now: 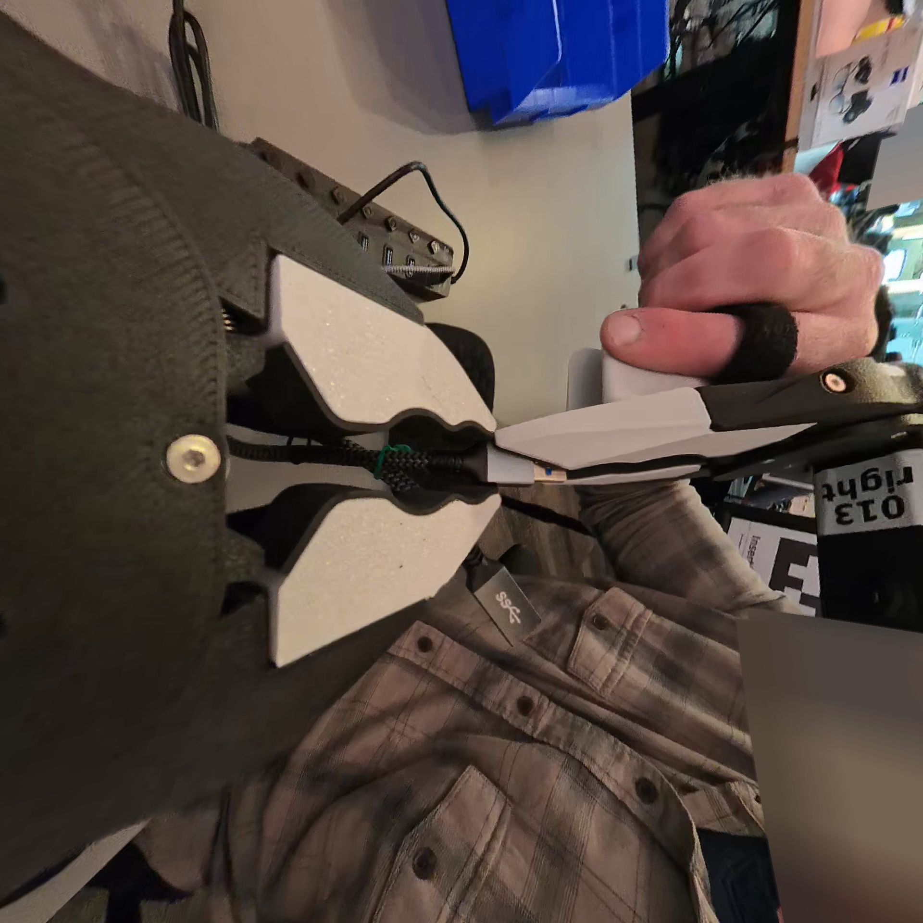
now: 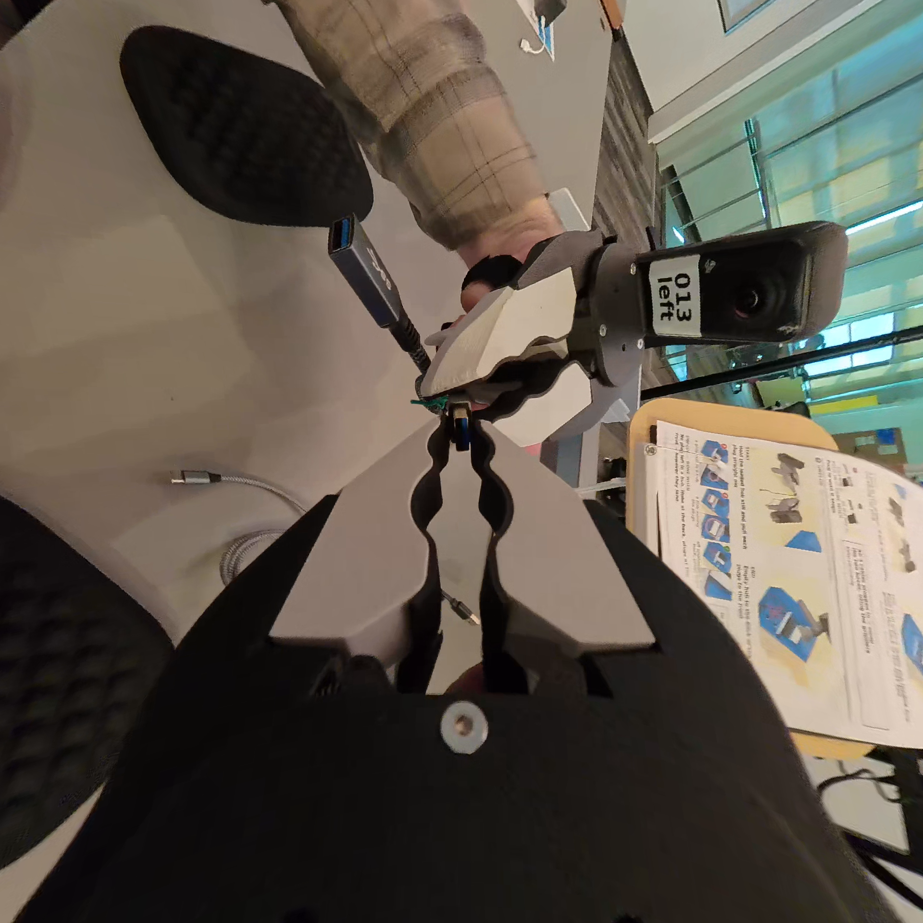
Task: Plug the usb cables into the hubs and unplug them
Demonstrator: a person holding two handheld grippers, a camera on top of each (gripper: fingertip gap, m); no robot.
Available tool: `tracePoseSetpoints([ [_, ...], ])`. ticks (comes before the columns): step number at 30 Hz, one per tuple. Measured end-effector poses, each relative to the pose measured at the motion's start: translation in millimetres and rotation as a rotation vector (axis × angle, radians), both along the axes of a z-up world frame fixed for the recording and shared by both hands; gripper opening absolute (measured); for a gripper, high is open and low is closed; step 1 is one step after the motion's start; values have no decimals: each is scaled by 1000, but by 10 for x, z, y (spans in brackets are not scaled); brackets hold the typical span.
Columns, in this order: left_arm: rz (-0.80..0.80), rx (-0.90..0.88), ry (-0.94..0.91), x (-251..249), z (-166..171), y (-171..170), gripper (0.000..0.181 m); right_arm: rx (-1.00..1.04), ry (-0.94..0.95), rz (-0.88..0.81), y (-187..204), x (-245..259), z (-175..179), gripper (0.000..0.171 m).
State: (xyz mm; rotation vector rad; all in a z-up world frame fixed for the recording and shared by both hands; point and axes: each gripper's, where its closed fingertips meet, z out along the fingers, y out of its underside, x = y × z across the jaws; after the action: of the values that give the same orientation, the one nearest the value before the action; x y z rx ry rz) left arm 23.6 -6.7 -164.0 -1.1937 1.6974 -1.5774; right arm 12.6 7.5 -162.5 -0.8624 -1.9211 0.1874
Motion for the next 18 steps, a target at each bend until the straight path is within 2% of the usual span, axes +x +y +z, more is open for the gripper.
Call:
tracePoseSetpoints([
  [3,47,4,-11,11,28,83,16,-66,64,-61,78,32,21,6],
  [4,97,18,-24,15,59,160,23,-118,101,-78,102,40,41,6],
  [6,232,79,-46,-9,137,365,49,-226,184,-131,197,61,65,6],
  [9,510,229,-101,-192,379,706,57,-374,337,-283,484,124,84,6],
  [11,685,389,-129,-343,585,778,53,-477,436,-402,684,189,79,6],
  [14,801,673,-158,-310,803,500,42,-691,595,-522,901,246,71,6],
  [16,796,852,-125,-85,710,254,39,-854,694,-536,965,234,60,6],
  [18,809,1038,-62,119,522,186,36,-1011,742,-511,962,189,25,6],
])
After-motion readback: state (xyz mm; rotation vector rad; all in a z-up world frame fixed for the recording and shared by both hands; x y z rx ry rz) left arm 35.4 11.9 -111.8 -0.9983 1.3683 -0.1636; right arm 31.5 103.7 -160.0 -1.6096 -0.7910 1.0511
